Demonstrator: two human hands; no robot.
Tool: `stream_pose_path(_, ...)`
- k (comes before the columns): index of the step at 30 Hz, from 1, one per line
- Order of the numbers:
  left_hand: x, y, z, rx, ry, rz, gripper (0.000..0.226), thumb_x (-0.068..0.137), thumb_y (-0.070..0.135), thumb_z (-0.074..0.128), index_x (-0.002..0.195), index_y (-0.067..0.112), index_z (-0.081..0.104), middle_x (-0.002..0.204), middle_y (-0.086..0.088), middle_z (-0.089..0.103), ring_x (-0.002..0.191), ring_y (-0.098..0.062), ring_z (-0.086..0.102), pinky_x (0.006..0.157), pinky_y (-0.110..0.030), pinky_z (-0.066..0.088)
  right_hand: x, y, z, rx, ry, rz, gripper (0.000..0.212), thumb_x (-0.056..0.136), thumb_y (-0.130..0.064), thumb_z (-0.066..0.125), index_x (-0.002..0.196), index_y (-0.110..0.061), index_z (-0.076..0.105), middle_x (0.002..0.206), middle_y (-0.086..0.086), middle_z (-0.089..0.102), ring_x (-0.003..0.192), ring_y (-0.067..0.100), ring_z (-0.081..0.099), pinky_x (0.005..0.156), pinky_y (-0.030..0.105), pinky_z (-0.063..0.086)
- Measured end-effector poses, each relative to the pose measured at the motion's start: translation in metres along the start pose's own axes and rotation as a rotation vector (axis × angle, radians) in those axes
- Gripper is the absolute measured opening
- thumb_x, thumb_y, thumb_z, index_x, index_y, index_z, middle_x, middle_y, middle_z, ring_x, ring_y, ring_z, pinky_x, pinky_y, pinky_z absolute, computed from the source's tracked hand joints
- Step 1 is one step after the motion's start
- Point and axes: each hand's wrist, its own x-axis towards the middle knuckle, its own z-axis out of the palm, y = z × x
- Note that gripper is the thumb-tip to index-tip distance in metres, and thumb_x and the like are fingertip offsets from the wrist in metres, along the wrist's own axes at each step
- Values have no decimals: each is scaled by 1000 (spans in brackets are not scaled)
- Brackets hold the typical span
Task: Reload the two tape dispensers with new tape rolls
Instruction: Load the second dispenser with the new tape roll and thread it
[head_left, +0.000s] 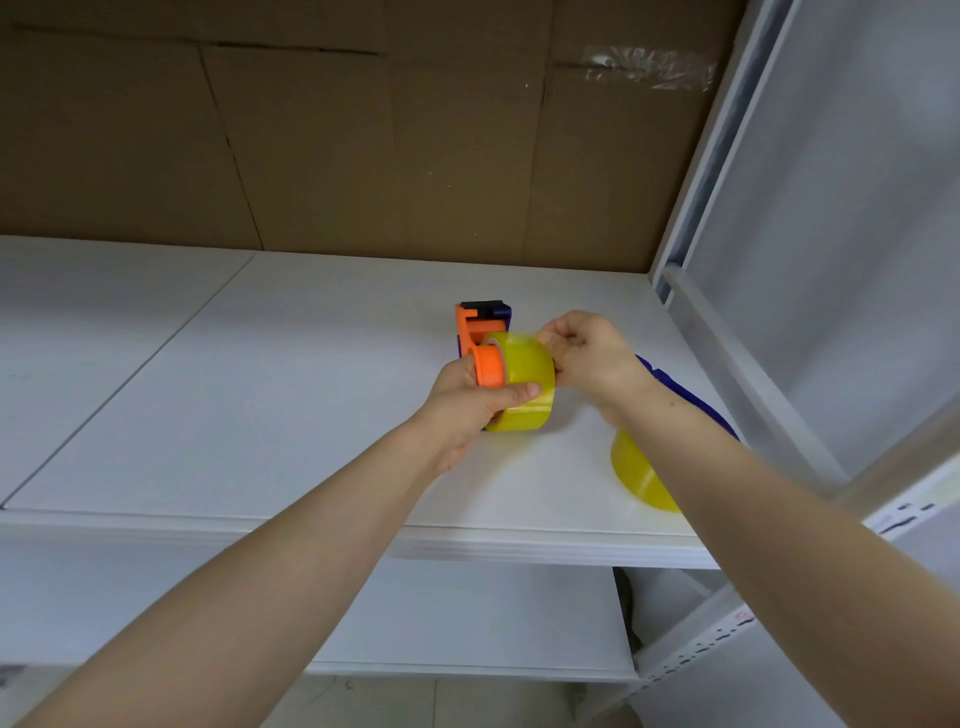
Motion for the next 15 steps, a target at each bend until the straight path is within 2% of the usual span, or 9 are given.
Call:
stream_pose_path(3,-3,7,1,-197,-92,-73,33,91,14,52,123,10,56,105,-10,65,88,-24,65,67,-29,57,-1,-4,0,232,-9,112,19,96,-11,48,78,-11,56,83,9,59,78,23,58,72,36,54)
stream_pose_path(6,-3,7,0,-188,-38,-50,35,89,12,57,124,7,57,107,-11,65,88,-24,65,71,-33,57,-2,-7,-5,372,2,195,16,95,-10,49,81,-8,56,94,16,58,71,18,57,67,33,52)
stream_pose_path(8,-2,7,-4,-117,39,-3,34,83,6,66,116,8,61,104,-9,67,90,-23,64,80,-34,54,-2,-9,-12,344,-10,213,11,95,-11,49,97,-4,57,98,16,59,79,21,60,70,33,54)
stream_pose_path(10,0,7,-9,-83,67,14,22,81,5,68,101,14,64,93,-5,68,85,-18,64,83,-31,51,-1,-11,-19,243,25,186,15,95,-13,50,103,-4,58,94,13,60,88,24,59,76,35,52)
stream_pose_path(13,0,8,-14,-139,73,10,6,88,11,61,91,15,62,73,1,72,68,-12,67,73,-30,53,1,-12,-29,233,112,94,14,95,-13,50,84,-10,59,77,6,55,85,26,53,76,37,45)
stream_pose_path(15,0,9,-15,-165,94,-6,3,91,15,58,93,16,60,65,4,73,61,-8,70,64,-27,56,1,-11,-35,252,74,69,18,94,-14,52,77,-16,59,78,4,56,86,24,53,80,38,46)
